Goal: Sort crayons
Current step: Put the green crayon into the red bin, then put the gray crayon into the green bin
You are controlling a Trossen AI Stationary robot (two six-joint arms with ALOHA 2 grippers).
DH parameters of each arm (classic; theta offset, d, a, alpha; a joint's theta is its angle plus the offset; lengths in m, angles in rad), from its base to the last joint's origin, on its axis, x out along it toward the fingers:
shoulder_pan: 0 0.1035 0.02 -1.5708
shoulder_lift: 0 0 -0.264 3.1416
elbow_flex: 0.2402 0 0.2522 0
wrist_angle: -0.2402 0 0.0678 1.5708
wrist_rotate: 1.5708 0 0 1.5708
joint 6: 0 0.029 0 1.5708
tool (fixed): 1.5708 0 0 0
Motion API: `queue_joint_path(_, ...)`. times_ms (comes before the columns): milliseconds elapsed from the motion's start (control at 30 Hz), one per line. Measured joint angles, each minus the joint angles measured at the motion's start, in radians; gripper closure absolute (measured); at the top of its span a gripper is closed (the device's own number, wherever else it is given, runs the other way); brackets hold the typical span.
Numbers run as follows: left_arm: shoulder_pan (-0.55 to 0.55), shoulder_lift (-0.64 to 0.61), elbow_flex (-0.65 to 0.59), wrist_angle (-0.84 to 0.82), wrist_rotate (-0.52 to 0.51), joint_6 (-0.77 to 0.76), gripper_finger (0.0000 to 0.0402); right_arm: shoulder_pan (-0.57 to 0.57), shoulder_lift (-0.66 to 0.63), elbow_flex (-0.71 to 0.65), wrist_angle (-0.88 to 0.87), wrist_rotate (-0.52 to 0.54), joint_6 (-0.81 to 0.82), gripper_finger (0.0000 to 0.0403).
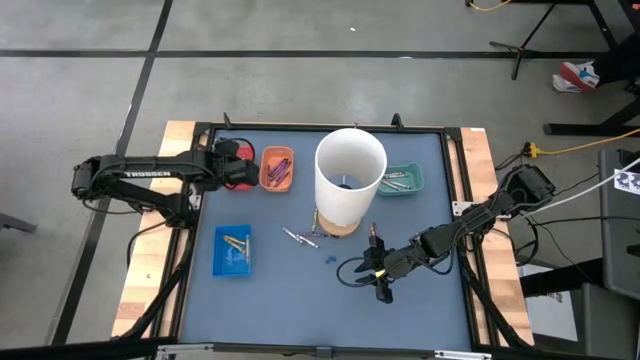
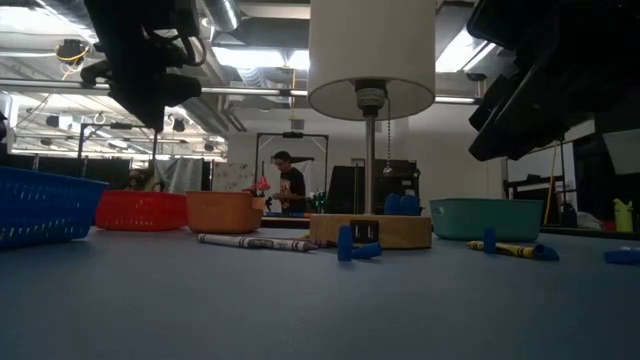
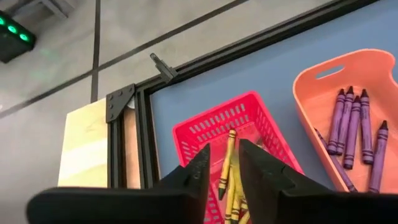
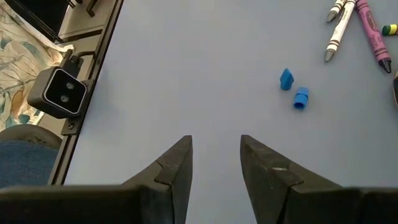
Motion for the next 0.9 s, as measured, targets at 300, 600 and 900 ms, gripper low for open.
queue_joint_path(300,-0.027,0.000,0.000,0.078,0.146,0.056,0.0313,0.000,0.000,0.000,0.000,0.000,-0.006,0.0271)
queue_joint_path(600,-0.173,0.007,0.000,0.408,0.415,0.397,0.0331,0.000,0.000,0.000,0.000,0.000,-0.007,0.0271)
queue_joint_path(900,-0.359,0.179,0.000,0.596,0.534,0.664,0.0342,0.000,0.000,0.000,0.000,0.000,-0.007,0.0271)
